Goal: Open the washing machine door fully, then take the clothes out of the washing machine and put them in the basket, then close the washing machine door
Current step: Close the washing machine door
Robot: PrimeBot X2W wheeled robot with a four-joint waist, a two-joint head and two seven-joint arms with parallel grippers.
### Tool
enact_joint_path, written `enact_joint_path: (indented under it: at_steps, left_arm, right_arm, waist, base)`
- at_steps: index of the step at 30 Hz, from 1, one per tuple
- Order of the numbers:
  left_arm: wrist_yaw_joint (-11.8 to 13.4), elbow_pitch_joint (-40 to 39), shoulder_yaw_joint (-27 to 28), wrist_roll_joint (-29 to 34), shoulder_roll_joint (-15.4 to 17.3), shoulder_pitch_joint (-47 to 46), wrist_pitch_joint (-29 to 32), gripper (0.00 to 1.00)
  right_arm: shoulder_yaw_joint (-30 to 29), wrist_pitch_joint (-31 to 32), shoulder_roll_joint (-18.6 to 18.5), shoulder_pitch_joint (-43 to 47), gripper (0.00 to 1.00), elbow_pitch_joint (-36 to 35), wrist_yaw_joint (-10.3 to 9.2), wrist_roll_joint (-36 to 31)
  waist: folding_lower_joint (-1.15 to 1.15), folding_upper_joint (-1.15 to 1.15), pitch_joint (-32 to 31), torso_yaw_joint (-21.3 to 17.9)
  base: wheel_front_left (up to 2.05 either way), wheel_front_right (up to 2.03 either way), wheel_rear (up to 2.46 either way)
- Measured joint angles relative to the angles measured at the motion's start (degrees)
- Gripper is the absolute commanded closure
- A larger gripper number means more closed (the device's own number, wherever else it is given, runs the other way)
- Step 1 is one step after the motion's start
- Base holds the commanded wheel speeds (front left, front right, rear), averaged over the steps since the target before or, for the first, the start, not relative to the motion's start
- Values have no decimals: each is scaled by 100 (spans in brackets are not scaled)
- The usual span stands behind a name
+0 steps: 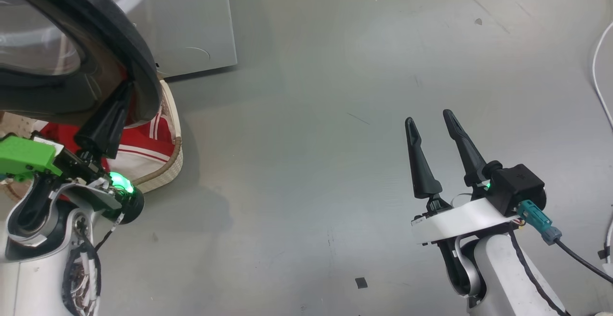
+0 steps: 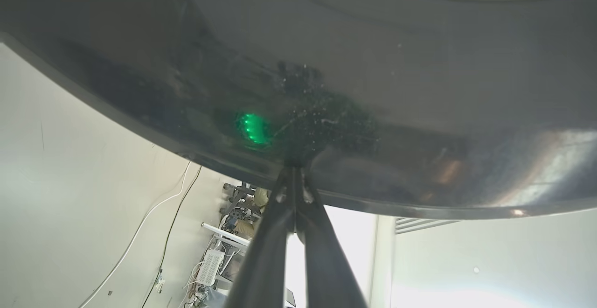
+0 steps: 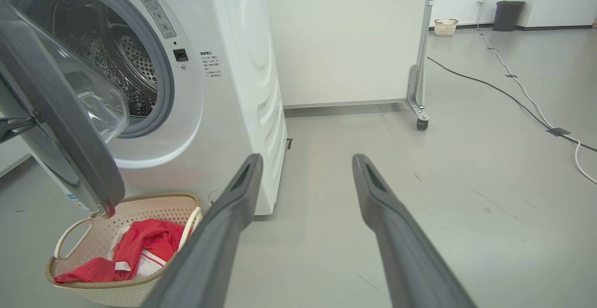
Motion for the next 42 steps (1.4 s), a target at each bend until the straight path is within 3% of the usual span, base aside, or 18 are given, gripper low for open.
enact_joint_path:
  at_steps: [6, 12, 17, 19, 25, 42]
  left_arm:
    - [-216, 170, -333, 410, 65, 42, 82, 100]
    - [-586, 266, -1110, 1488, 524, 419, 320, 100]
    - [-1059, 289, -1580, 2550, 864, 635, 225, 100]
    - [-1141, 279, -1740, 3014, 1015, 672, 114, 100]
    - [-1207, 190, -1949, 4237, 1304, 779, -554, 100]
    - [-1210, -78, -1774, 5847, 1329, 1209, -2791, 100]
  right_arm:
    - [-125, 0, 8, 1, 0, 14, 0, -47]
    - [-314, 0, 14, 9, 0, 79, 16, -218]
    - [-458, 0, -35, 89, 0, 116, 65, -263]
    - [-515, 0, -62, 153, 0, 134, 67, -272]
    - [-615, 0, -71, 258, 0, 138, 118, -303]
    - [-716, 0, -56, 376, 0, 136, 274, -364]
  waist:
    - [0, 0, -125, 175]
    - [0, 0, -326, 414]
    - [0, 0, -509, 674]
    - [0, 0, -581, 788]
    - [0, 0, -784, 1149]
    - [0, 0, -1192, 1752]
  base:
    - [0, 0, 0]
    - [0, 0, 0]
    - [0, 0, 0]
    - [0, 0, 0]
    - [0, 0, 0]
    - [0, 0, 0]
